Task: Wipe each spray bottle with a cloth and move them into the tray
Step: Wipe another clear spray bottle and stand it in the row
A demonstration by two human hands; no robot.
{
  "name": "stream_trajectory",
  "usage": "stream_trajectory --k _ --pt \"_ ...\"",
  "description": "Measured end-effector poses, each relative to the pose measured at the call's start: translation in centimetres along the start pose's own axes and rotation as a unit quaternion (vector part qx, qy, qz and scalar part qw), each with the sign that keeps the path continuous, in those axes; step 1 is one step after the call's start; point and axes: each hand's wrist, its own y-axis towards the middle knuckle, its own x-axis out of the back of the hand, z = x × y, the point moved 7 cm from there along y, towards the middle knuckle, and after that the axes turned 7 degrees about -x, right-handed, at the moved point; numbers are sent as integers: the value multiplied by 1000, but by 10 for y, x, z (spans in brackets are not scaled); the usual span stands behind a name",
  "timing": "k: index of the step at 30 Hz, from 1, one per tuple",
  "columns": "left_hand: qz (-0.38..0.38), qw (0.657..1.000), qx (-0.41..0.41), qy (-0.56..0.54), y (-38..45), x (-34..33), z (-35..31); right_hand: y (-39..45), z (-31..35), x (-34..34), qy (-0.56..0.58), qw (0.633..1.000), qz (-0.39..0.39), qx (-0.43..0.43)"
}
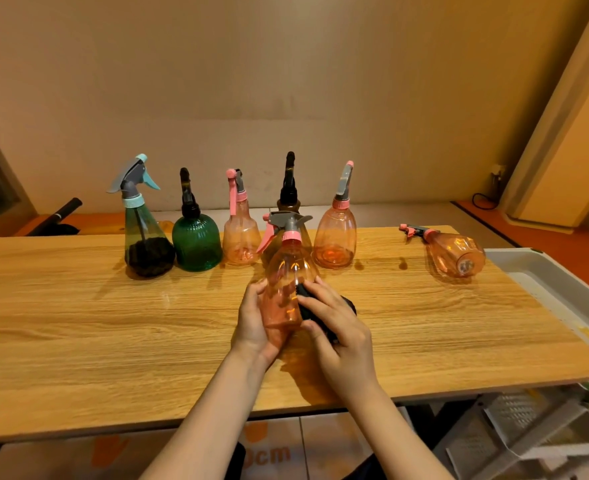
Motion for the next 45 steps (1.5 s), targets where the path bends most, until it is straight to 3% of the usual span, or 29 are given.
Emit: stream_trajectory --k 7,14,20,27,33,39,45 --pt "67 997 18 18 3 -11 5 -1 -13 12 22 999 -27 -26" --pt "11 1000 -22 18 9 0 2 -6 -37 20 91 989 -47 -109" --pt "-39 999 -1 3 4 8 3 -5 -25 8 91 992 -25 -83" --pt "-46 999 7 2 4 9 1 0 -25 9 105 989 -50 -96" --pt "24 995 -3 95 11 1 10 -4 -33 25 68 992 -43 -94" --pt "30 988 -9 153 5 -2 7 2 -12 18 11 1000 -5 -5" --pt "78 985 -16 154 1 -10 4 -7 -16 20 57 997 -45 -30"
